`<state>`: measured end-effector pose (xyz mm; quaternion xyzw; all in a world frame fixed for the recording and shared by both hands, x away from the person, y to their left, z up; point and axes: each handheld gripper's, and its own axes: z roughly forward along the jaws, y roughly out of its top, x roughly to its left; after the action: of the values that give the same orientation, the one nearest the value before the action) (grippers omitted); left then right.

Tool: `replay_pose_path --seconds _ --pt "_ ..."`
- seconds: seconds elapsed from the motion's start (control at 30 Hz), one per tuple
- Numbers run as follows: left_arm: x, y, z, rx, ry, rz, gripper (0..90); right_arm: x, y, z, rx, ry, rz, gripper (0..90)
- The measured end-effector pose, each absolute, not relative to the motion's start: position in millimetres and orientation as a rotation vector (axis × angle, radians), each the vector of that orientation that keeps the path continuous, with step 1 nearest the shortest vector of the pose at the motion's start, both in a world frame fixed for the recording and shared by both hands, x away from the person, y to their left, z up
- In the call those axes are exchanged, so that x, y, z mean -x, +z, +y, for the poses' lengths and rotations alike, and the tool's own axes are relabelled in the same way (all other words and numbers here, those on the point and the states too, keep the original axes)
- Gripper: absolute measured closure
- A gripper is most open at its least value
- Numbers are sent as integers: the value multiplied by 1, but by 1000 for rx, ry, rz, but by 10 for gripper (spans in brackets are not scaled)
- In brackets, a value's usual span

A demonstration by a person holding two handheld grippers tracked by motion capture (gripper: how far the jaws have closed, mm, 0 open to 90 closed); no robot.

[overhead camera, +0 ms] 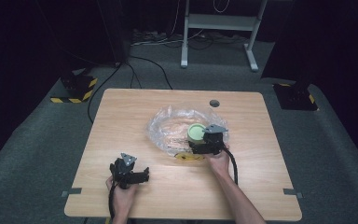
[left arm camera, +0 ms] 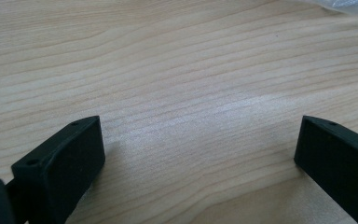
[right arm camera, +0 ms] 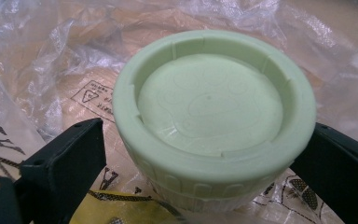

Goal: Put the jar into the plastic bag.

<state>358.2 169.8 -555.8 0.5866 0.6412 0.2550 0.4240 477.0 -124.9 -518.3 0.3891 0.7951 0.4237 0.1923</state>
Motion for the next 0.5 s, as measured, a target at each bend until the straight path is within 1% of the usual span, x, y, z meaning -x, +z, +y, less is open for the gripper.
replay_pose_path --seconds 0.5 --pt "-358 -556 170 -1468 639 1604 19 -467 -500 -134 -1043 1228 2215 33"
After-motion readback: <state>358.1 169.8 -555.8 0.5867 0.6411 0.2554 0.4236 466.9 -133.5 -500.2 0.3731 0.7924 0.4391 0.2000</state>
